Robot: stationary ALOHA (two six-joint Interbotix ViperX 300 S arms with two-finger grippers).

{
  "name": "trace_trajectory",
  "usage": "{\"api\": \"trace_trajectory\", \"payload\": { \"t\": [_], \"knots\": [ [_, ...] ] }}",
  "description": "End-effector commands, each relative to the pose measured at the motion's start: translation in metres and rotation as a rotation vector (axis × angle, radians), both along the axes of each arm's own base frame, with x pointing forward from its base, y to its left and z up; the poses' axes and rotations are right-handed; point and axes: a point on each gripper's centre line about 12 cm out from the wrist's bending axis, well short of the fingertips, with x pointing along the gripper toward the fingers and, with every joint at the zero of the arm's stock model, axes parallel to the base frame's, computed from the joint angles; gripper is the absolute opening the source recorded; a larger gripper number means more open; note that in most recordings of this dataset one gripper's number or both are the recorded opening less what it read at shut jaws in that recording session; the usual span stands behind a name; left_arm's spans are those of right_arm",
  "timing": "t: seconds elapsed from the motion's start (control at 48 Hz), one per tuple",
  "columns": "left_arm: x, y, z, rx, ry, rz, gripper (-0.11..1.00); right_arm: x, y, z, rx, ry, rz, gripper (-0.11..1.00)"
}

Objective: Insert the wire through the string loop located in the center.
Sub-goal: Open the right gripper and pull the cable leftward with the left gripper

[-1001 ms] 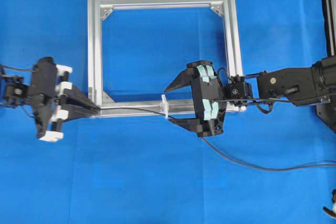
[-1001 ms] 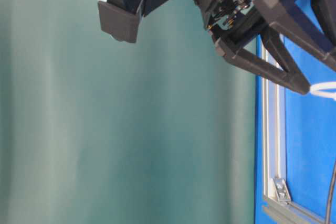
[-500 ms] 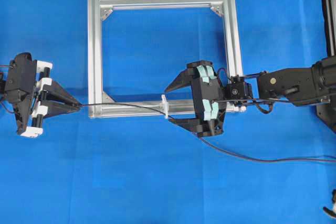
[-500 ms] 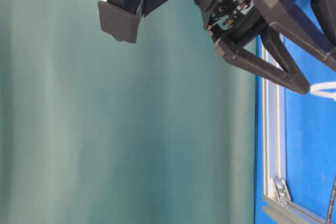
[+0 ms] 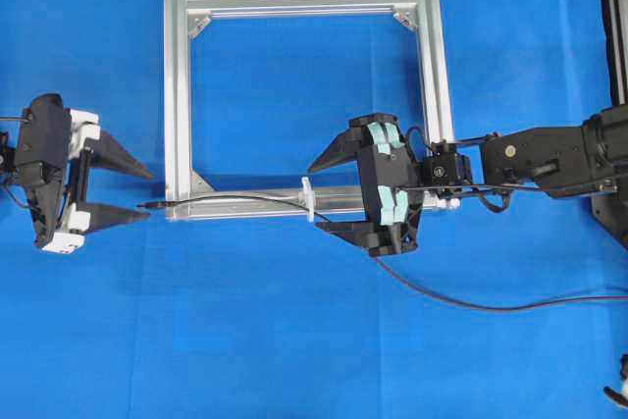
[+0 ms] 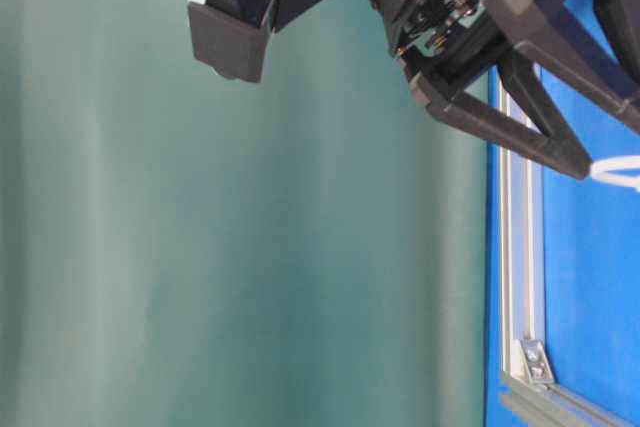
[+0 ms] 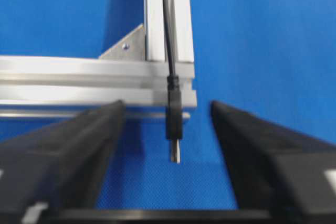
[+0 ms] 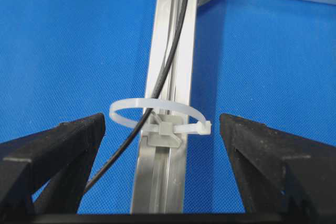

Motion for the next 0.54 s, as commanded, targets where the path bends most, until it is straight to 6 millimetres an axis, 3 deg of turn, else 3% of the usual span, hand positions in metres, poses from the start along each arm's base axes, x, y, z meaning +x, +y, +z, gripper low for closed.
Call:
{"api": "trace_trajectory", "payload": {
  "t": [0.0, 0.083, 0.375, 0.521],
  "knots": [
    [0.004, 0.001, 0.003, 0.003, -0.010, 0.005, 0.76, 0.005, 0.001, 0.014, 0.001, -0.040, 0.002, 0.98],
    [0.004, 0.004, 0.003, 0.003, -0.003, 0.017, 0.91, 0.005, 0.001, 0.014, 0.001, -0.038, 0.004, 0.98],
    [0.006, 0.005, 0.005, 0.000, -0.003, 0.024, 0.90, 0.003, 0.001, 0.016, 0.000, -0.038, 0.005, 0.98],
    [0.012, 0.004, 0.013, 0.000, -0.020, 0.021, 0.90, -0.001, 0.001, 0.028, -0.001, -0.040, 0.004, 0.98]
  ]
}}
